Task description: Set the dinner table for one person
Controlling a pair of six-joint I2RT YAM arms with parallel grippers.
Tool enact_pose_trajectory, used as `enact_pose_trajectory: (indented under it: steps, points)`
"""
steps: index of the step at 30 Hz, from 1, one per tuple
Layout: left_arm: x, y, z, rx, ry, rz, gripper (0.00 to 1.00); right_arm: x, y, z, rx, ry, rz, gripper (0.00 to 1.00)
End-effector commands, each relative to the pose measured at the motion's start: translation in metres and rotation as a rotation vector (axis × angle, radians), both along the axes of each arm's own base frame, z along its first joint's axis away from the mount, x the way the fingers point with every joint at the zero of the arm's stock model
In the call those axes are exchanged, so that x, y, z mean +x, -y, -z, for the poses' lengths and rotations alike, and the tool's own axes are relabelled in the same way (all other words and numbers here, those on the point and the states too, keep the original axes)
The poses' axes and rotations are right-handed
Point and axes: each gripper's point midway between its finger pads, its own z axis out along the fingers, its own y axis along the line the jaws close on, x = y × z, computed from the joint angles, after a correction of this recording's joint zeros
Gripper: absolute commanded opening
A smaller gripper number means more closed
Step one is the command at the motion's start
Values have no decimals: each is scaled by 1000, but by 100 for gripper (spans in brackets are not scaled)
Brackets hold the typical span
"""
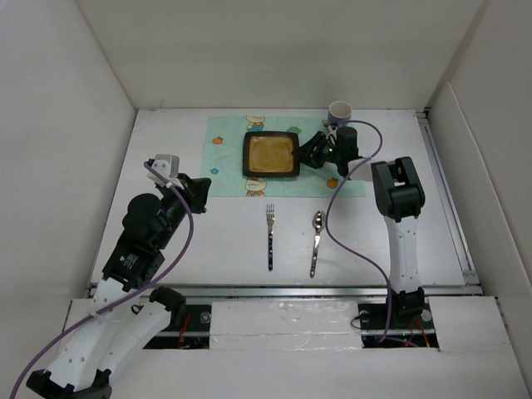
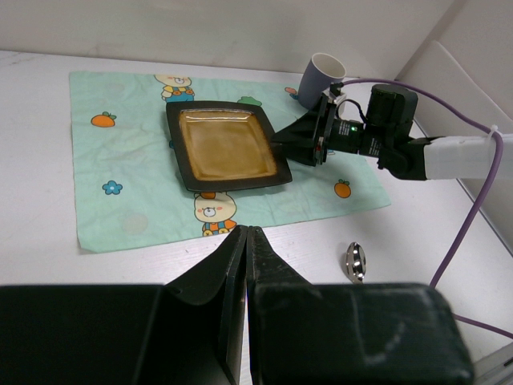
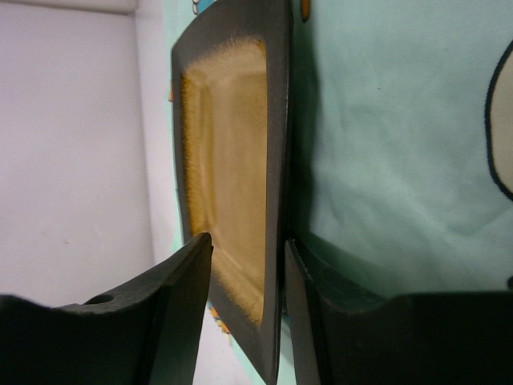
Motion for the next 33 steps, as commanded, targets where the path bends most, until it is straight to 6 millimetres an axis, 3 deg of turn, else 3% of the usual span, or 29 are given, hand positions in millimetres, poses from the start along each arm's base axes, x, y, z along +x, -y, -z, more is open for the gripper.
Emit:
enact_pose_trajectory:
  steps: [1,3,10,11,13,14,17,18,19,20,21,22,23,24,25,26,27,28,29,30,31,33]
  points:
    - [0,3,-12,-18,39,12,0,11,6,-62,-25,159,-16,50]
    - [1,2,-11,-16,32,5,0,11,13,-60,-95,159,2,56]
    - [13,-14,3,-16,-44,-124,13,-6,21,-85,-255,237,55,58]
    - [15,-11,7,-10,-65,-116,14,-16,15,-81,-283,240,49,58]
    - [18,-5,12,-10,-82,-96,19,-26,13,-97,-300,276,53,59]
    - [19,5,18,-5,-99,-46,24,-41,6,-93,-327,280,43,58]
    - [21,19,30,19,-133,23,27,-53,3,-115,-325,339,51,56]
    - [20,26,33,22,-144,66,21,-66,3,-104,-331,320,40,46]
    - [21,30,38,33,-157,86,5,-77,1,-126,-319,371,45,37]
    - [24,36,51,50,-205,107,1,-82,1,-137,-317,410,58,18]
    - [26,38,61,64,-239,110,0,-94,7,-129,-332,398,66,0]
    - [31,40,77,92,-292,109,0,-107,10,-157,-327,458,86,0]
    - [32,41,85,106,-321,111,0,-113,17,-169,-339,495,131,0]
    - [35,42,92,115,-345,108,0,-121,26,-177,-351,514,166,0]
    - [37,50,111,150,-404,119,0,-135,33,-167,-375,502,183,0]
    - [38,52,116,191,-425,98,0,-146,49,-198,-378,564,260,0]
    - [40,53,125,245,-440,61,0,-154,59,-204,-389,579,291,0]
    - [30,76,145,315,-482,108,0,-163,69,-195,-412,564,321,0]
    - [27,80,152,341,-514,86,2,-173,85,-217,-418,617,388,4]
    - [22,89,162,360,-539,97,8,-177,93,-221,-430,631,409,9]
    - [11,103,178,400,-569,133,21,-181,100,-222,-438,630,424,12]
    - [1,113,194,413,-619,135,30,-189,118,-222,-467,630,447,31]
